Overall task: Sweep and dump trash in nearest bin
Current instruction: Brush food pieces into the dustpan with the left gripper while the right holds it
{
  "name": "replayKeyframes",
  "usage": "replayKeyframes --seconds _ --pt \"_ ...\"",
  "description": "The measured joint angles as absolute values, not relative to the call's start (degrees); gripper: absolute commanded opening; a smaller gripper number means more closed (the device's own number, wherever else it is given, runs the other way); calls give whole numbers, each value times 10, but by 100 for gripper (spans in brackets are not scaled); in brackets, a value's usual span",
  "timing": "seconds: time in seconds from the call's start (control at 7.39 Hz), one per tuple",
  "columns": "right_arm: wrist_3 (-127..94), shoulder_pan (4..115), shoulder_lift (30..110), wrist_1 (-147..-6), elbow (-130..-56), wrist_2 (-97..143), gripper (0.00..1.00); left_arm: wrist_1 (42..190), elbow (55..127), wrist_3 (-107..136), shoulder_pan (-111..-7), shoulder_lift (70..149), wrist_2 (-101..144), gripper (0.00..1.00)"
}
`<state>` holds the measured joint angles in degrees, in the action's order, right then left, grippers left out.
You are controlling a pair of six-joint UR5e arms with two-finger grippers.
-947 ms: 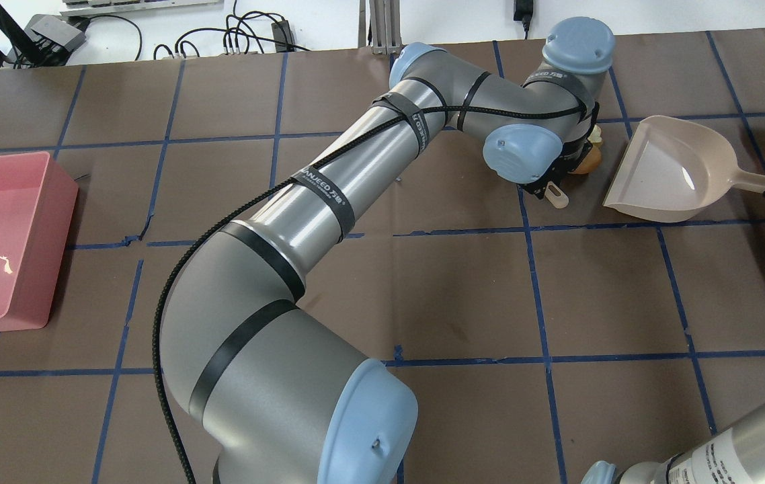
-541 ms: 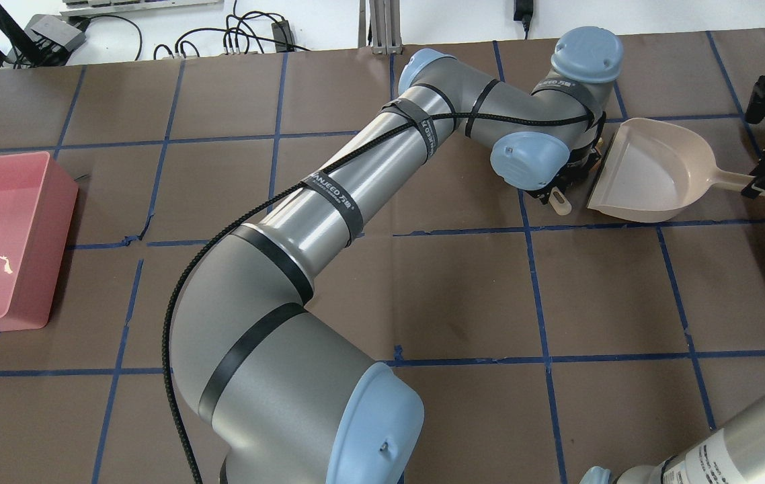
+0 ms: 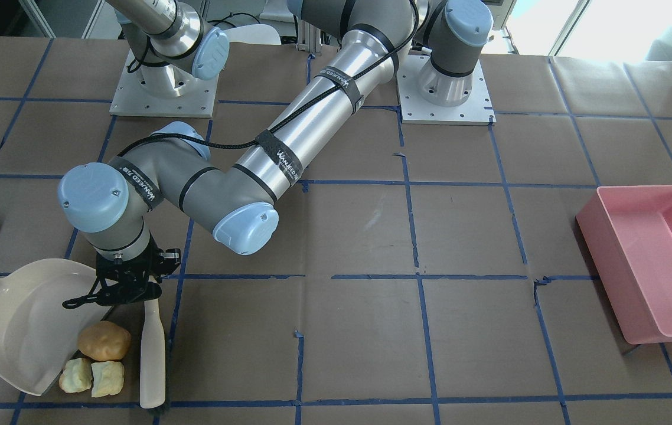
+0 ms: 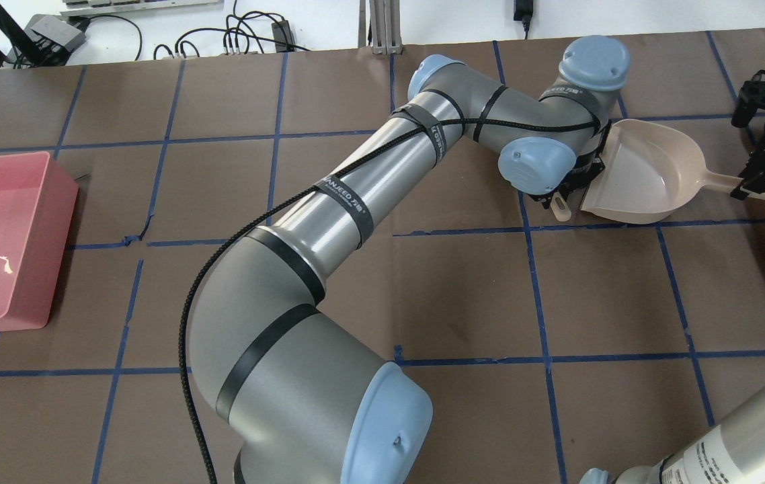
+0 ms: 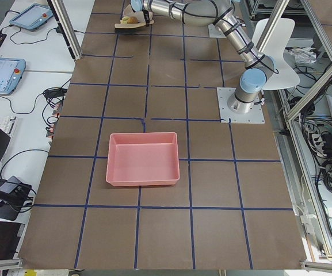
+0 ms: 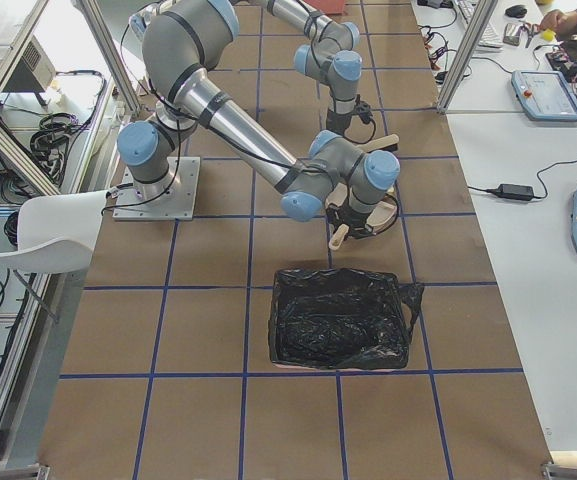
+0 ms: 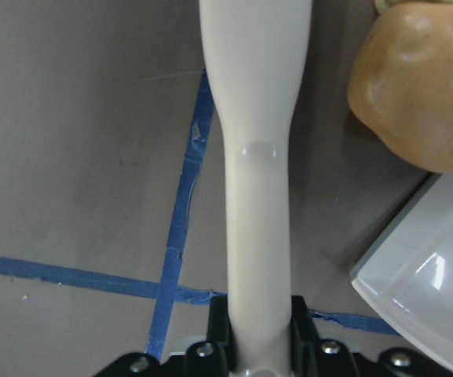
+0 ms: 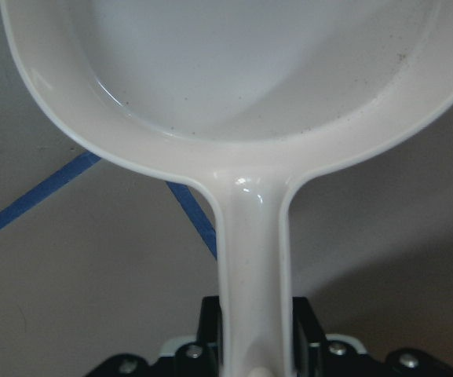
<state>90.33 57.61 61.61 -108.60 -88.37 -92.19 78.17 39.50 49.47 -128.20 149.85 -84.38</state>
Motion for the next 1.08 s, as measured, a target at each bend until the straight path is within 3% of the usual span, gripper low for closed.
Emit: replayKeyframes --seconds 0.41,1.08 --pt "903 581 615 -1088 -883 -923 17 810 355 441 -1287 1516 -850 0" --pt "903 582 615 -1091 -883 -925 17 846 350 246 -1303 1527 -898 1"
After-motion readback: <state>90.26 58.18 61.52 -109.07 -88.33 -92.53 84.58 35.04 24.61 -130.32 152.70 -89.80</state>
